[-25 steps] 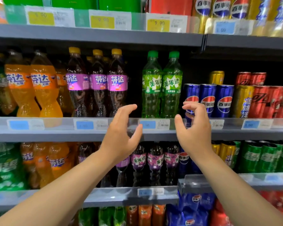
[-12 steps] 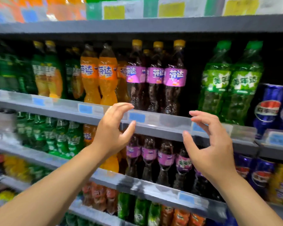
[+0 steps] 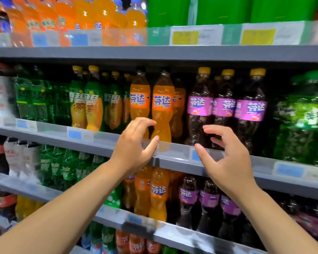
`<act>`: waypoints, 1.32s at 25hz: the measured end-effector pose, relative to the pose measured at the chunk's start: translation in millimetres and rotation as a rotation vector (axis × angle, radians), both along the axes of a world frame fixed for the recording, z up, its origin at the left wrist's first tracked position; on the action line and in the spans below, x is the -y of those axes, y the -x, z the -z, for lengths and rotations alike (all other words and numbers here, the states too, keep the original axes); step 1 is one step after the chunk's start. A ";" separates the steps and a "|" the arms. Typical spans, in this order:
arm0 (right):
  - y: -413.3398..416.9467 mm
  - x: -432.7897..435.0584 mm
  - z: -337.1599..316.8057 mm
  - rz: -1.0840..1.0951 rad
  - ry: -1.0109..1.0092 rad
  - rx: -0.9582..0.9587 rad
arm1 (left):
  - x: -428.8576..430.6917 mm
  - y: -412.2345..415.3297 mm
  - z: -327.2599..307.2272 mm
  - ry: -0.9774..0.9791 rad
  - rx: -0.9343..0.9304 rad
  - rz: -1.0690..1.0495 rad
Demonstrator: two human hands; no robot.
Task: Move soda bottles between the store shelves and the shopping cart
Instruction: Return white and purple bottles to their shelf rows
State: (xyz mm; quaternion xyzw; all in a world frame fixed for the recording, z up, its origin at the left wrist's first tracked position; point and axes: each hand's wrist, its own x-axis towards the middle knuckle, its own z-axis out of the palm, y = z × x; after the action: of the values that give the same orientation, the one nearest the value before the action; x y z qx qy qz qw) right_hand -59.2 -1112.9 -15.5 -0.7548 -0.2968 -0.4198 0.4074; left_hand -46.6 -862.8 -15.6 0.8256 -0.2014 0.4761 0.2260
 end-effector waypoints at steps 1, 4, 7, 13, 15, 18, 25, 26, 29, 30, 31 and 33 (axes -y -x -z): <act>-1.8 -15.9 -0.3 0.016 -0.004 0.003 | -19.3 -2.3 -1.0 0.010 -0.001 0.008; -10.9 -70.2 -2.4 0.055 -0.024 0.011 | -81.9 -11.2 -3.8 0.038 0.019 0.030; -20.7 -118.3 -3.6 0.158 -0.082 -0.016 | -124.4 -25.6 -8.6 0.083 -0.003 0.046; -32.8 -155.9 -12.4 0.519 -0.093 -0.170 | -112.6 -67.1 -40.1 0.267 -0.452 0.197; -36.6 -155.8 -18.0 0.573 -0.092 -0.269 | -100.6 -78.4 -42.7 0.330 -0.521 0.171; -44.8 -151.1 -20.2 0.609 -0.047 -0.373 | -91.2 -88.4 -41.7 0.326 -0.545 0.184; -57.6 -147.3 -23.5 0.588 -0.092 -0.449 | -96.0 -88.6 -47.0 0.231 -0.579 0.278; -56.4 -148.8 -22.2 0.603 -0.090 -0.420 | -95.0 -88.0 -46.5 0.217 -0.576 0.270; -54.4 -150.5 -17.5 0.627 -0.072 -0.353 | -91.5 -84.3 -45.1 0.202 -0.580 0.293; -54.2 -150.1 -16.6 0.627 -0.072 -0.339 | -90.7 -83.2 -44.0 0.195 -0.578 0.302; -53.8 -149.7 -16.3 0.627 -0.070 -0.327 | -90.0 -82.0 -42.7 0.193 -0.571 0.306; -53.0 -149.2 -14.7 0.623 -0.061 -0.311 | -89.3 -80.0 -40.5 0.202 -0.553 0.300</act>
State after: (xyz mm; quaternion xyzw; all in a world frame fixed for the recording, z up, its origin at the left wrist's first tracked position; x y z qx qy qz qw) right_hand -6.2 -963.7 -0.9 -0.8515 0.0262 -0.4127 0.3224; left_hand 33.4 -773.5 24.9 0.8583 -0.2035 0.2128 0.4202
